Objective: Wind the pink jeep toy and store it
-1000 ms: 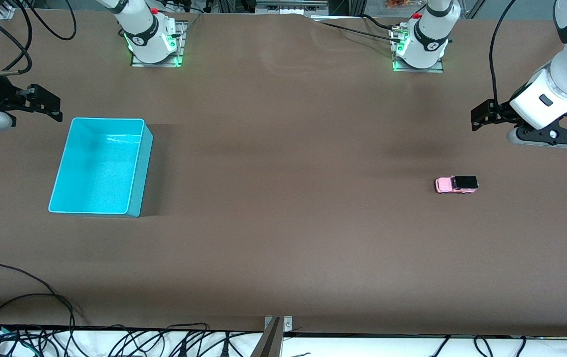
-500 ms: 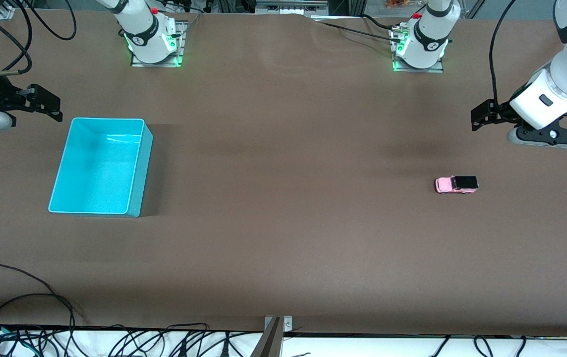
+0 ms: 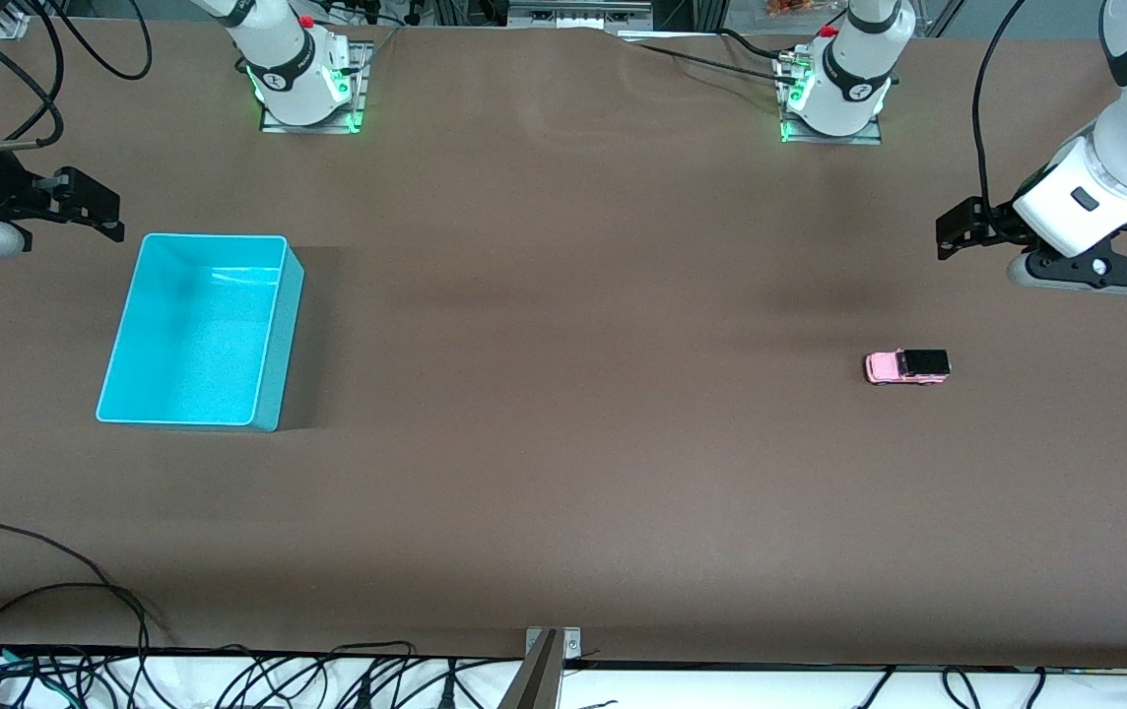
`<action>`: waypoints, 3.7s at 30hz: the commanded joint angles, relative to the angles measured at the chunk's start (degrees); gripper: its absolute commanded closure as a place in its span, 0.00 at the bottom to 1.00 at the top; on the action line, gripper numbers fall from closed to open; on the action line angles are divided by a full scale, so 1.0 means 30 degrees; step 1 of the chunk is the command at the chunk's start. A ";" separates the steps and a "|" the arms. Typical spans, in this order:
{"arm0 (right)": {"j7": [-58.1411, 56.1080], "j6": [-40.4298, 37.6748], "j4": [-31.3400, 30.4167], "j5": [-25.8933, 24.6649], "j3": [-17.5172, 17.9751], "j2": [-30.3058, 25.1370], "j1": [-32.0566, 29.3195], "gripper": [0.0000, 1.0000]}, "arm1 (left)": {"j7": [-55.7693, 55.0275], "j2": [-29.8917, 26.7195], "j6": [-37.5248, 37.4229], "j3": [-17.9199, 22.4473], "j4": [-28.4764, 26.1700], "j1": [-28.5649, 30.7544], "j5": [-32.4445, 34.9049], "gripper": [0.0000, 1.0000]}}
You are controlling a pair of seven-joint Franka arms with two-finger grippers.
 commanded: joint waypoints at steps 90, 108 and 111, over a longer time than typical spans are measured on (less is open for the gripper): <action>-0.0266 -0.0091 -0.0001 0.0259 0.0018 -0.0095 -0.0163 0.00 | 3.0694 0.6197 0.7826 0.0010 -0.1774 0.3181 0.1887 0.00; -0.0266 -0.0120 -0.0001 0.0259 0.0018 -0.0095 -0.0134 0.00 | 3.1749 0.6607 1.5976 -0.0019 -0.8663 0.3708 0.2444 0.00; -0.0266 -0.0120 -0.0001 0.0259 0.0018 -0.0095 -0.0163 0.00 | 3.1808 0.6929 1.6238 -0.0019 -0.8634 0.3941 0.2444 0.00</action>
